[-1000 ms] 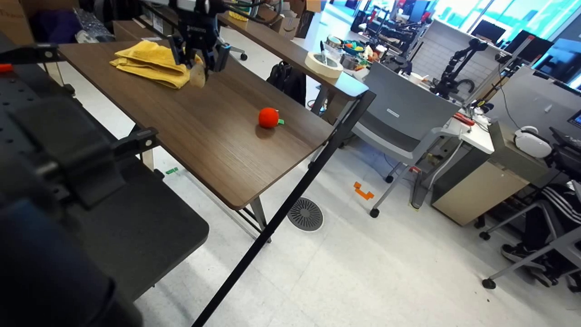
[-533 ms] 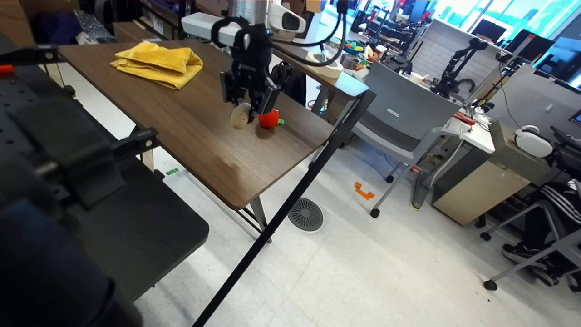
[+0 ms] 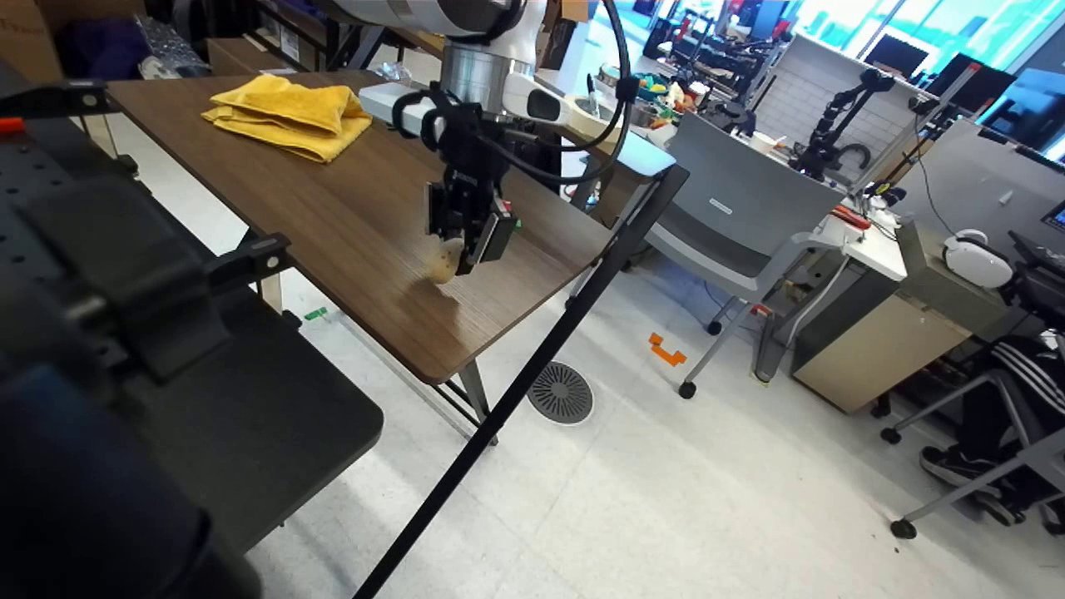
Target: Move the two plush toys to the left and use the towel to the wipe the table
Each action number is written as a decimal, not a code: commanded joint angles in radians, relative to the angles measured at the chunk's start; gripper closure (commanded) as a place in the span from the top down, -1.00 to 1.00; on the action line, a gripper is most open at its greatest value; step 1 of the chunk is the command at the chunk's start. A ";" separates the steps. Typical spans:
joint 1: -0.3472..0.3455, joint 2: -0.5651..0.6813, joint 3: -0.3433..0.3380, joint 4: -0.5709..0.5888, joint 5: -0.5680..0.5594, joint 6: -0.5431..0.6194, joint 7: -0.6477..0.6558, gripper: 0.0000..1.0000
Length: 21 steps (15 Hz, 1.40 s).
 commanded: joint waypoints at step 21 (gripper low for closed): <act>0.274 -0.077 0.148 0.014 0.022 0.324 0.022 1.00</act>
